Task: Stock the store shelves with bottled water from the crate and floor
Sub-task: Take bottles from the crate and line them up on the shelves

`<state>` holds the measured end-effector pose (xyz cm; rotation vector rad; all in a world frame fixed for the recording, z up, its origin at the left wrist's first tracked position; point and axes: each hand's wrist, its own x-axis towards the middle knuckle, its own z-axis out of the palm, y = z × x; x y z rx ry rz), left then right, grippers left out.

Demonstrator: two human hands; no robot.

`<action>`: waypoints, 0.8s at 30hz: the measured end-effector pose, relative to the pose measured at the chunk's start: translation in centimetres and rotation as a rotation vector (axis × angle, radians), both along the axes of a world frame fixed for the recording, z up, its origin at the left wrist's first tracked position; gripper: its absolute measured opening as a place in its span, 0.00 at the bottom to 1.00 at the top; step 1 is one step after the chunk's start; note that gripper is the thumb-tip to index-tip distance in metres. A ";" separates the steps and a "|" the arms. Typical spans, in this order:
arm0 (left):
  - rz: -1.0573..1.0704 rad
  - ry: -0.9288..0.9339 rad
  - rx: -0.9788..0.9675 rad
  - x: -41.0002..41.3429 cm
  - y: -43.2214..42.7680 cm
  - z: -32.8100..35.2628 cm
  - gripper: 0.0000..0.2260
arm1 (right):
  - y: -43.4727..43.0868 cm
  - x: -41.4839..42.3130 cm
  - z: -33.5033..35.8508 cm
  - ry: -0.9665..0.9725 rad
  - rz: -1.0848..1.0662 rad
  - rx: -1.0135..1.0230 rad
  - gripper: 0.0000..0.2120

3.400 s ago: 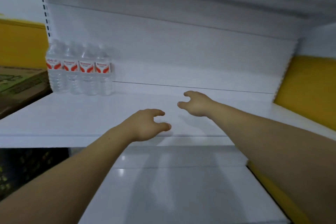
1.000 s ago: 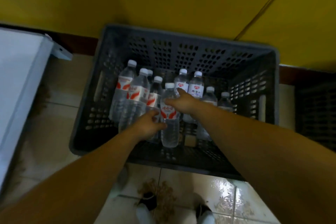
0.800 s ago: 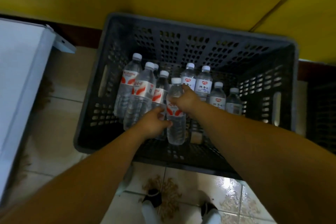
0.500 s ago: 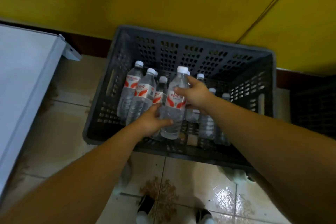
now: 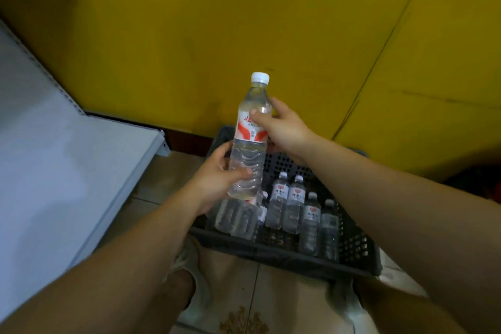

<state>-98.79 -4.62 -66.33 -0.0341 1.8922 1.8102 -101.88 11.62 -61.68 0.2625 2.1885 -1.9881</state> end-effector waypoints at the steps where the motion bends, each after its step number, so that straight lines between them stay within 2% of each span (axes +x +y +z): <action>1: 0.019 0.028 0.007 0.6 -0.8 1.7 0.25 | -0.8 0.5 2.0 0.033 0.041 0.009 0.15; 5: 0.090 0.156 -0.001 3.6 -4.3 9.3 0.30 | -4.5 3.5 10.8 0.218 0.126 0.079 0.15; 8: 0.121 0.263 -0.021 6.2 -7.2 14.8 0.34 | -7.8 6.4 16.7 0.315 0.136 0.115 0.21; 11: 0.155 0.348 -0.006 9.4 -10.3 19.5 0.33 | -11.2 9.5 21.4 0.407 0.140 0.155 0.25; 16: 0.201 0.491 -0.043 14.7 -15.4 25.5 0.29 | -16.5 14.3 27.9 0.499 0.194 0.154 0.21; 20: 0.298 0.559 -0.040 18.4 -18.5 28.5 0.22 | -20.1 17.2 31.5 0.551 0.291 0.194 0.13; 22: 0.334 0.576 -0.043 20.0 -19.6 29.6 0.20 | -21.3 18.4 32.4 0.573 0.349 0.194 0.14; 24: 0.372 0.591 -0.053 21.6 -20.6 30.4 0.22 | -22.3 19.6 32.8 0.586 0.414 0.177 0.20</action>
